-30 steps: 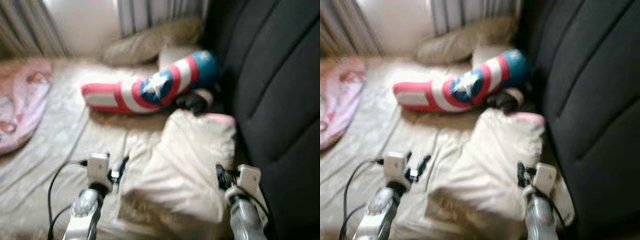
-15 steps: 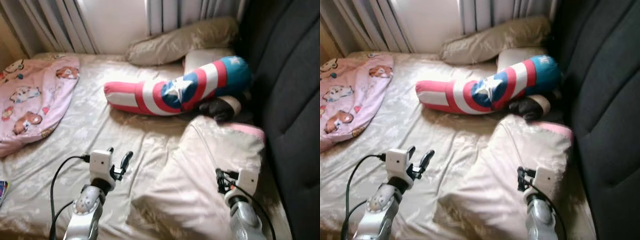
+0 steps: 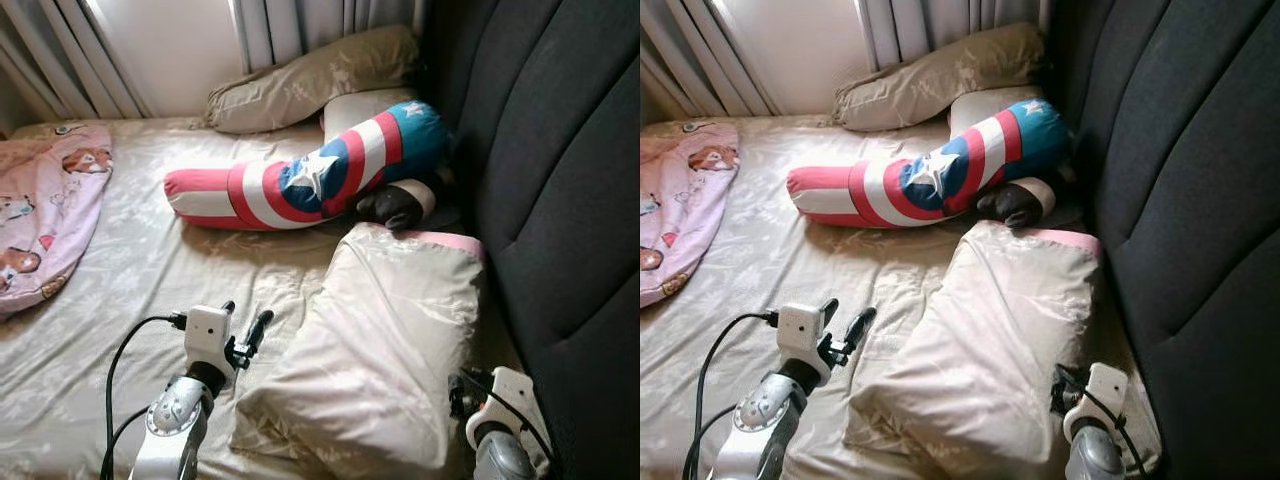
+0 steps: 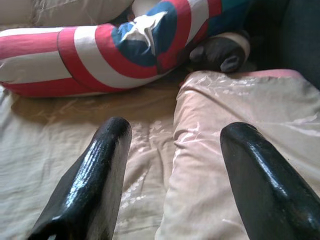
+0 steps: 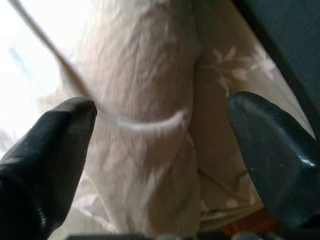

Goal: Clean up the room

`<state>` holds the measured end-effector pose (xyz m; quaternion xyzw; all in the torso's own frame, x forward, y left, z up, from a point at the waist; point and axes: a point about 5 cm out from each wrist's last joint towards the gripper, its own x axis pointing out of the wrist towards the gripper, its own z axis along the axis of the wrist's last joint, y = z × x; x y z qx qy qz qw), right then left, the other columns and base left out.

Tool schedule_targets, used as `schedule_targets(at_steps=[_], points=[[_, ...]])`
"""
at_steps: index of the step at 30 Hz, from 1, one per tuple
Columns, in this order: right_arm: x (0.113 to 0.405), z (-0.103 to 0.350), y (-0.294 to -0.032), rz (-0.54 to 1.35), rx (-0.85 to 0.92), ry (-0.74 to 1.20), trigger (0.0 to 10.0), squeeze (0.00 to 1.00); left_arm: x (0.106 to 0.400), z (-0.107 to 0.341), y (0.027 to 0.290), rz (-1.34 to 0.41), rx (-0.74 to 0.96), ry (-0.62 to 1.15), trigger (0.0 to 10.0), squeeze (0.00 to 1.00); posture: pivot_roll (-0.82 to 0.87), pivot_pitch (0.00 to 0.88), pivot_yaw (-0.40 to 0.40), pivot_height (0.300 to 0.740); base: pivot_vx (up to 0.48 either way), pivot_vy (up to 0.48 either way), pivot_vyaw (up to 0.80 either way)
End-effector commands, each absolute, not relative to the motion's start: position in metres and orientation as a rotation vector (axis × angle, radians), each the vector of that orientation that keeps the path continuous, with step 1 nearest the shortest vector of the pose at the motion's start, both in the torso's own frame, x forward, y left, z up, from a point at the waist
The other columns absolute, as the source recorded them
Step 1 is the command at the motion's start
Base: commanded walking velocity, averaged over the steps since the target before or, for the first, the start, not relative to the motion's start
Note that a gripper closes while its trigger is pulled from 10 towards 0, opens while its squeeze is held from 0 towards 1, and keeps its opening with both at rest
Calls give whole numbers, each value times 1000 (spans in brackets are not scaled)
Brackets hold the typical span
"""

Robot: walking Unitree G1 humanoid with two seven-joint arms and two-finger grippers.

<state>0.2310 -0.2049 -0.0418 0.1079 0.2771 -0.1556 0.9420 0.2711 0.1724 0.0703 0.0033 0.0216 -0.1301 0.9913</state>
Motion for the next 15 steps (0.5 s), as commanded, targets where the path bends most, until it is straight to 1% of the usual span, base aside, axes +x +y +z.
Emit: schedule_targets(at_steps=[1,3,4,7,15], points=[[227,-46,-205,-331,214,603,10000,1000,270,70,176,-262,7,54,10000,0,107,115,69,740,0,0,0],[224,-49,-205,-337,222,620,10000,1000,271,72,176,-263,8,52,10000,0,112,127,80,740,0,0,0],[221,-52,-204,-329,233,639,10000,0,272,76,176,-267,10,46,10000,0,124,147,91,740,0,0,0],[221,-55,-198,-294,279,647,10000,0,270,85,178,-278,16,29,10000,0,141,174,102,740,0,0,0],[221,-58,-193,-250,231,707,10000,0,265,88,185,-264,27,32,10000,0,169,203,118,740,0,0,0]])
